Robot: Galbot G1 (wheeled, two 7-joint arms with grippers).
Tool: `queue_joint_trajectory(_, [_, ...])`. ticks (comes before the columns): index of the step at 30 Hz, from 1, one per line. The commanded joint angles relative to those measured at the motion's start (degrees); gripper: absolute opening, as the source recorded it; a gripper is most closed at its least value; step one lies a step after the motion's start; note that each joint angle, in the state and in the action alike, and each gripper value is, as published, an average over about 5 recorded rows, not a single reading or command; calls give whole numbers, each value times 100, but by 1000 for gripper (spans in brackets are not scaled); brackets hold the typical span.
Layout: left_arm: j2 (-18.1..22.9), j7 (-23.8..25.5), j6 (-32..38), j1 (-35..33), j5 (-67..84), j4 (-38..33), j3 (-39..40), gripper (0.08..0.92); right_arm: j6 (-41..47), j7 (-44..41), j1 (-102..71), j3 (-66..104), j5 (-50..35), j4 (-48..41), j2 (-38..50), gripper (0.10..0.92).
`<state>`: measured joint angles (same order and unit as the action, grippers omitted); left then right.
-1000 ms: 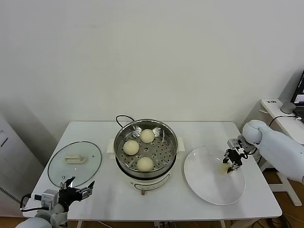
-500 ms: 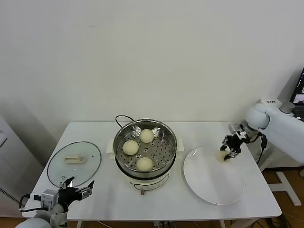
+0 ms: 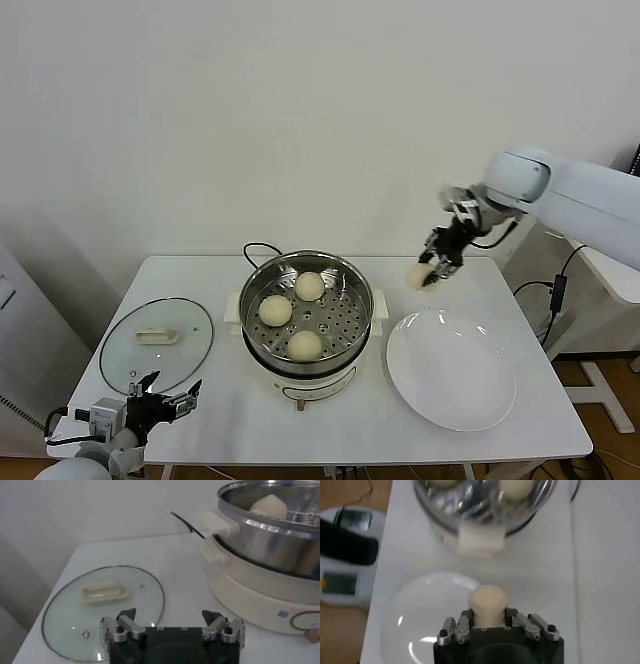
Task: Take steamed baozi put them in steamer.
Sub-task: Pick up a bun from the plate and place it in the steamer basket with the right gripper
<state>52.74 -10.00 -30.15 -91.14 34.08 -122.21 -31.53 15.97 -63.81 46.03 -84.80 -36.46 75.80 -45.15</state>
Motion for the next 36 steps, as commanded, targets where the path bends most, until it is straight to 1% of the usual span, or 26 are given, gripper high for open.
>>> queue_joint_trajectory(1, [5, 6, 7, 0, -2, 12, 2, 823, 1063, 919, 715, -616, -1659, 358, -1036, 413])
queue_joint_trajectory(5, [13, 11, 14, 3, -2, 25, 4, 823, 1301, 1284, 549, -543, -1781, 399, -1264, 413])
queue_joint_trajectory(15, [47, 16, 26, 7, 1, 38, -2, 823, 1599, 1810, -12, -500, -1714, 426, -1674, 415])
queue_joint_trajectory(36, [97, 20, 43, 18, 15, 95, -44, 823, 1726, 2258, -1020, -359, -1259, 348, -1786, 415])
